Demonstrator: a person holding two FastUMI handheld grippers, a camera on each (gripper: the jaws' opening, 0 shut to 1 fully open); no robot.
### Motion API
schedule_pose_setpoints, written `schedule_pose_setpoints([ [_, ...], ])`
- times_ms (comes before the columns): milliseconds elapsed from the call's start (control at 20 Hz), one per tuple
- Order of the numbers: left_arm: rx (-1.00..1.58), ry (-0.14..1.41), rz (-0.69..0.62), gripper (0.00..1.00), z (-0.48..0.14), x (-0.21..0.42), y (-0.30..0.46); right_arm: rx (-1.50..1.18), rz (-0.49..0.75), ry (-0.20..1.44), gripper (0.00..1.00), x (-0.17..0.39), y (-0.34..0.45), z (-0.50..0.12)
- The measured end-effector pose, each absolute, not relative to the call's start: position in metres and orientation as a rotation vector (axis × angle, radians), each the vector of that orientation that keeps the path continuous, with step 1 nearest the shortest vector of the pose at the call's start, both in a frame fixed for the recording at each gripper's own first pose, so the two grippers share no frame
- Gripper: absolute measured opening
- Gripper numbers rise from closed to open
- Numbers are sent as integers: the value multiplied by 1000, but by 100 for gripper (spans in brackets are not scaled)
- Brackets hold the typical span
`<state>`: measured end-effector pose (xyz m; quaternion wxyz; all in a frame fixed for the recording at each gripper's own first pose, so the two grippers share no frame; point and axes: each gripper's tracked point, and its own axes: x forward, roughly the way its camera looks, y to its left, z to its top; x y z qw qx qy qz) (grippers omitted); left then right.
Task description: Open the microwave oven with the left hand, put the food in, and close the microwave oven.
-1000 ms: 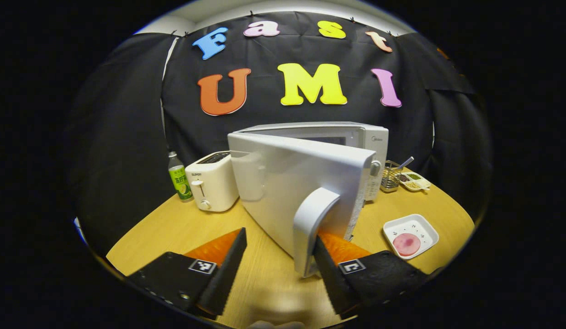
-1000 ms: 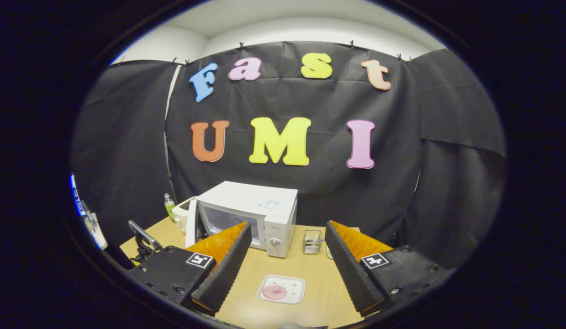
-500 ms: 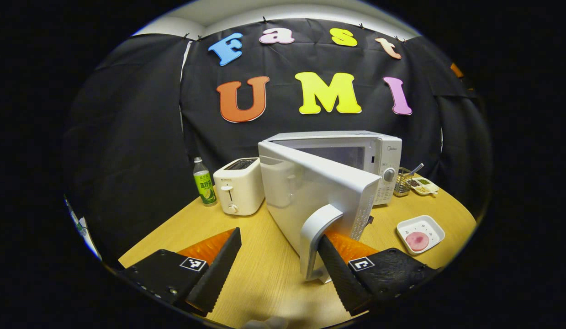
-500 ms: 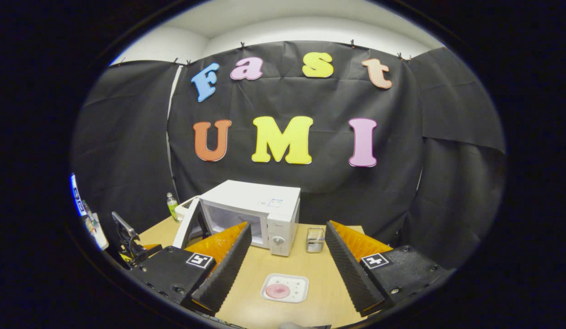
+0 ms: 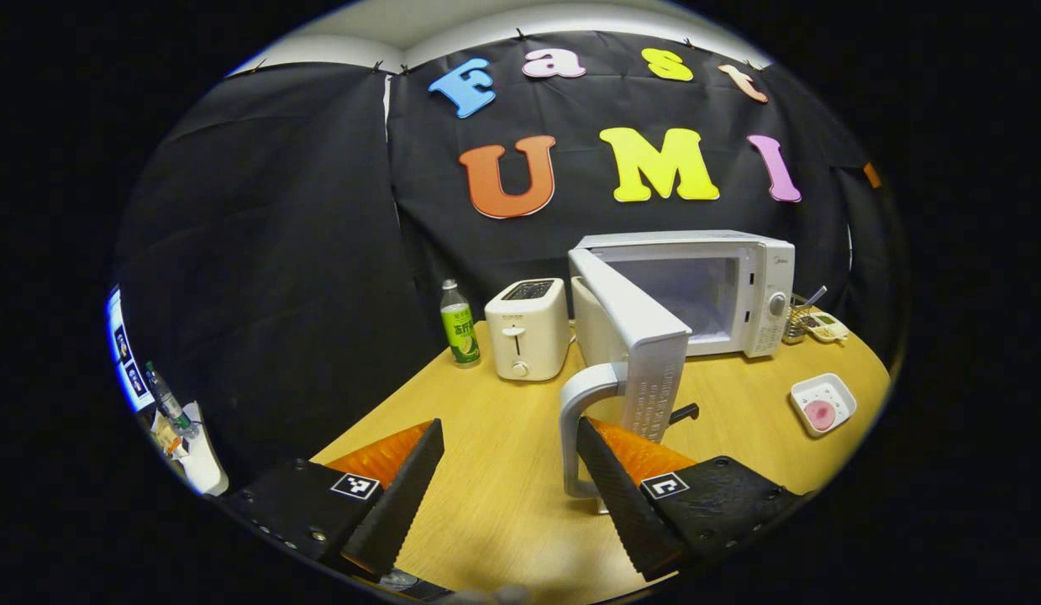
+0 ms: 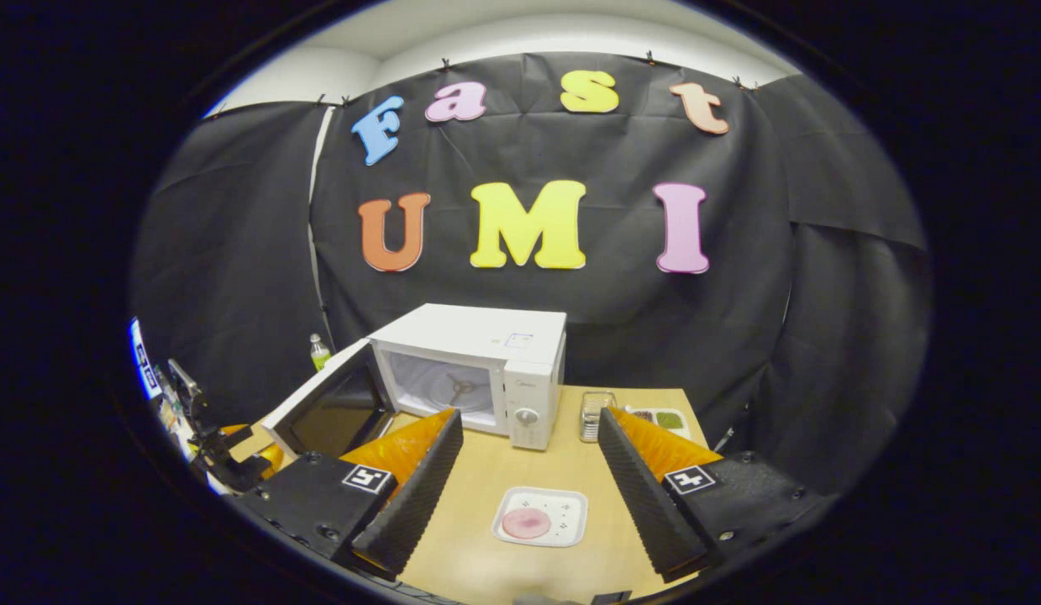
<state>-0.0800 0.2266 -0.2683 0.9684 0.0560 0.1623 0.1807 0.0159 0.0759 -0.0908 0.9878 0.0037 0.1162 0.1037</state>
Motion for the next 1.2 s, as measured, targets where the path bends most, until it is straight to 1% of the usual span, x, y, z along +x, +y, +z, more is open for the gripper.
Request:
schedule_pose_setpoints([
  [200, 143, 342, 432, 97, -264, -101, 257, -6, 158, 308, 100, 33, 49, -135],
  [400, 131, 356, 485, 97, -253, -129, 270, -40, 120, 387, 100, 50, 23, -190],
  [450, 123, 351, 496, 97, -247, -135, 269, -35, 128, 420, 96, 55, 22, -209],
  [600, 119, 333, 484, 97, -229, -142, 242, -14, 169, 550, 96, 67, 21, -270],
  [650, 123, 325, 477, 98, -221, -142, 232, 2, 188, 604, 92, 68, 22, -294],
  [700, 121, 317, 471, 97, -213, -142, 219, 17, 209, 658, 99, 69, 22, -317],
  [900, 20, 297, 461, 97, -186, -138, 164, 138, 274, 866, 87, 82, 23, -385],
  [950, 13, 293, 467, 97, -181, -139, 154, 161, 288, 892, 82, 88, 24, -395],
  [1000, 10, 288, 474, 98, -175, -139, 146, 171, 302, 915, 81, 93, 25, -406],
  [1050, 6, 281, 480, 97, -168, -138, 137, 177, 308, 950, 65, 94, 24, -414],
  [1100, -1, 280, 486, 97, -162, -139, 128, 200, 326, 973, 73, 96, 26, -419],
  [1200, -3, 276, 496, 97, -155, -142, 114, 240, 361, 1024, 66, 95, 34, -428],
])
